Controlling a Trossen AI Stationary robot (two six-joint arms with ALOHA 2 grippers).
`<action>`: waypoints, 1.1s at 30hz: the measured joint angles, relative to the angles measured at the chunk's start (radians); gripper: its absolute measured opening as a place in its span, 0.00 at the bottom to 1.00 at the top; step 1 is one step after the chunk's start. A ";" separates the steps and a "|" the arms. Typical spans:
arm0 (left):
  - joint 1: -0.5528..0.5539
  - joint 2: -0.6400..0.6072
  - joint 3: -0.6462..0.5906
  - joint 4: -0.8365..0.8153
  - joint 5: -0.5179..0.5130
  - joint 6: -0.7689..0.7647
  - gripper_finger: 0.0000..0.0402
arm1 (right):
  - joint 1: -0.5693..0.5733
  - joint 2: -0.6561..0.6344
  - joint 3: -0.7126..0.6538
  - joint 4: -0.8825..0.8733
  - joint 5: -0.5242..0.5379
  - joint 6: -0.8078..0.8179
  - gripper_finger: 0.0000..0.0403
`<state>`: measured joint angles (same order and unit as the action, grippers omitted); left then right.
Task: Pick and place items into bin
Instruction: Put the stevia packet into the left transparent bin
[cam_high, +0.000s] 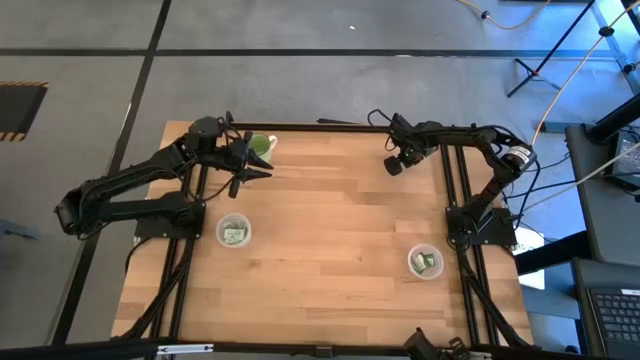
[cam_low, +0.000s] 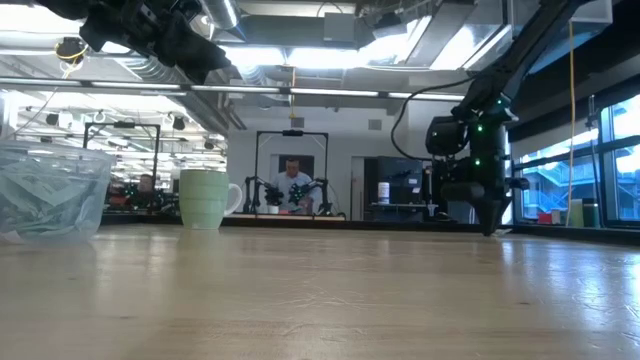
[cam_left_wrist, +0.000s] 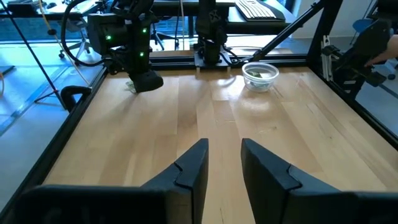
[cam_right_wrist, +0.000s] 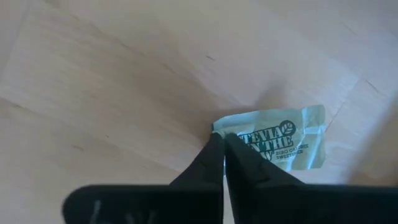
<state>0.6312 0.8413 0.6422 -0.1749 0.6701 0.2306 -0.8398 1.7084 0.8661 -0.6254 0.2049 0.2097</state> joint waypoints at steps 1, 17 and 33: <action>0.000 0.000 0.000 0.000 0.000 0.000 0.23 | 0.000 0.000 0.000 0.000 0.000 -0.003 0.01; 0.000 0.000 0.000 -0.001 -0.004 -0.008 0.23 | 0.128 -0.224 0.038 0.042 -0.273 -0.030 0.00; -0.077 0.166 0.000 0.081 -0.004 0.034 0.29 | 0.502 -0.281 0.043 0.878 -0.944 -0.086 0.00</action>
<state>0.5540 1.0070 0.6418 -0.0936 0.6657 0.2649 -0.3379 1.4278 0.9089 0.2524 -0.7393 0.1234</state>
